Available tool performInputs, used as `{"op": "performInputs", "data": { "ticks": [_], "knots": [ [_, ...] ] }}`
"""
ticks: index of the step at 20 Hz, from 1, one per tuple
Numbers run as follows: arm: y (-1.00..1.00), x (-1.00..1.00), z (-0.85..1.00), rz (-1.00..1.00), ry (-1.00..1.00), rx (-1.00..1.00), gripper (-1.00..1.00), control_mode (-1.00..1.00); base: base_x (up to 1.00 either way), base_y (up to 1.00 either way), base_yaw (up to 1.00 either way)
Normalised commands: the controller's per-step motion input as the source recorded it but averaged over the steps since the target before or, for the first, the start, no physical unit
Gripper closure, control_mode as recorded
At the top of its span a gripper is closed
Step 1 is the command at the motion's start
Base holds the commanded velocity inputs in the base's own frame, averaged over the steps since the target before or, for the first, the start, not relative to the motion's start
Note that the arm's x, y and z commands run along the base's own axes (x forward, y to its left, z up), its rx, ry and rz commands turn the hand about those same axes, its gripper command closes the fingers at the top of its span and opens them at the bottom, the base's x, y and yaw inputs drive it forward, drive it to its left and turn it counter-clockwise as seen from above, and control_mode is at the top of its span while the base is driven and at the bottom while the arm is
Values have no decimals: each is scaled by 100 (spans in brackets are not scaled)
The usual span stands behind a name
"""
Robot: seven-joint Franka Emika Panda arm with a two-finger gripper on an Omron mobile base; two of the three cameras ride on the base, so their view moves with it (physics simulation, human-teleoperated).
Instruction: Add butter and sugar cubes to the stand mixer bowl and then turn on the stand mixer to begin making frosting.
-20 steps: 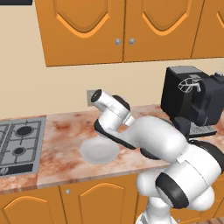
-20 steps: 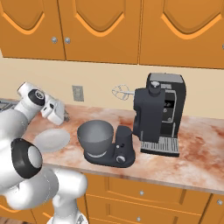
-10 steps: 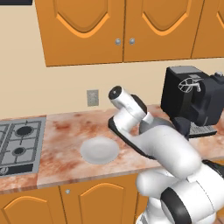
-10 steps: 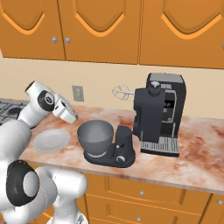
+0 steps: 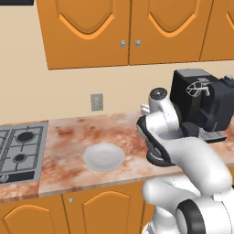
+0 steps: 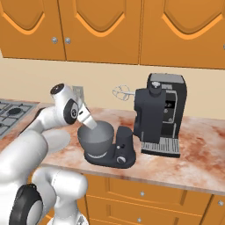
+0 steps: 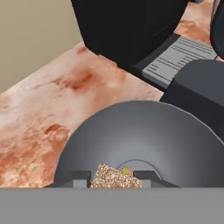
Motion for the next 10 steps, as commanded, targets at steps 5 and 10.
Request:
{"op": "performInputs", "data": {
  "ticks": [5,10],
  "knots": [
    [-3,0,-13,8,19,16,100,-100,0,0,0],
    [0,12,-34,4,6,9,100,-100,0,0,0]
  ]
}}
